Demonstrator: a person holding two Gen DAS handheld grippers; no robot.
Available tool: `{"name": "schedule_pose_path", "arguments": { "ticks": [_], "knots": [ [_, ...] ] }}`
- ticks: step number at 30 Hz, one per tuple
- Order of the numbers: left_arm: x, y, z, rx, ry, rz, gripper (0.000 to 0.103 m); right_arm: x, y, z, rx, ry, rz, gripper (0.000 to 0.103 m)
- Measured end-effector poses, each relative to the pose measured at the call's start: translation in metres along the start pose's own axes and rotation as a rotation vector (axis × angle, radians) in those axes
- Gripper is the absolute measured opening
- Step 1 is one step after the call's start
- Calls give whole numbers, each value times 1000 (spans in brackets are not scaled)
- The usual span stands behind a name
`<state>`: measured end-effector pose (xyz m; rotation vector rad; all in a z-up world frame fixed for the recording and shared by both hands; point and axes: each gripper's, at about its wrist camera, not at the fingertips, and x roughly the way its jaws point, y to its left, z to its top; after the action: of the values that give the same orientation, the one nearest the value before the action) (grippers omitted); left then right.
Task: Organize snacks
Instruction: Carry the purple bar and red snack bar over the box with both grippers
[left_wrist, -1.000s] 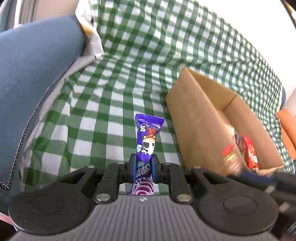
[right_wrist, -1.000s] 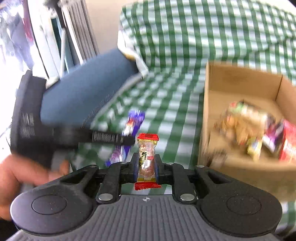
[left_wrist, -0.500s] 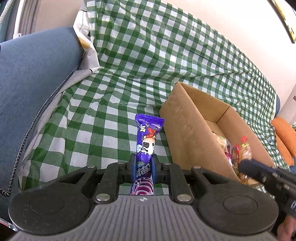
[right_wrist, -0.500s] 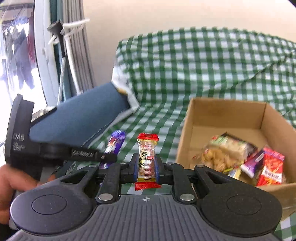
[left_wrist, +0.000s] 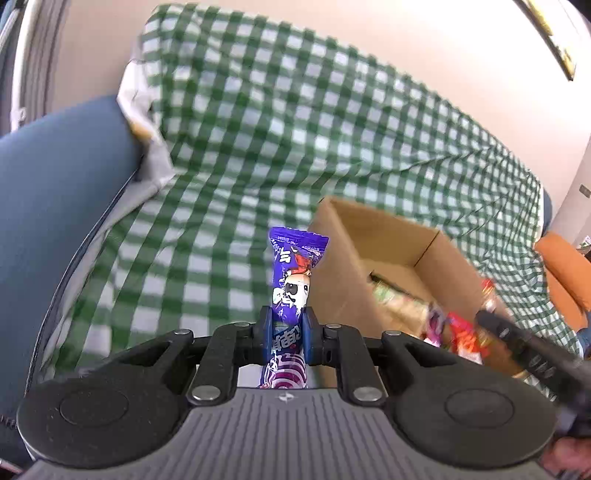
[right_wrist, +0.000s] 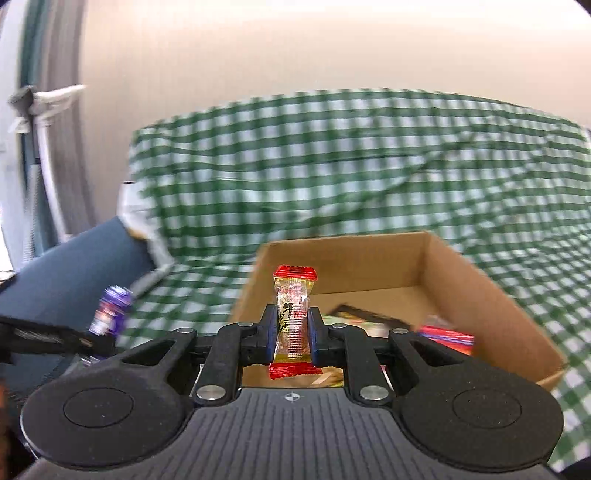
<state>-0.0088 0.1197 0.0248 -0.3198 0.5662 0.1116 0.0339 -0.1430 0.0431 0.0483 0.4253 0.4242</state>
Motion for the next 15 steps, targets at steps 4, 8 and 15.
{"name": "schedule_pose_path", "arguments": {
  "ticks": [4,8,15],
  "knots": [
    [-1,-28,22,35,-39,-33,17,10,-13,-1,27,29,-80,18],
    [0,-60,41,66,-74,-73,17,16,-20,-1,41,38,-119,18],
    [6,-115,56,116,-107,-139,17,18,-28,1,44,23,-150,18]
  ]
}}
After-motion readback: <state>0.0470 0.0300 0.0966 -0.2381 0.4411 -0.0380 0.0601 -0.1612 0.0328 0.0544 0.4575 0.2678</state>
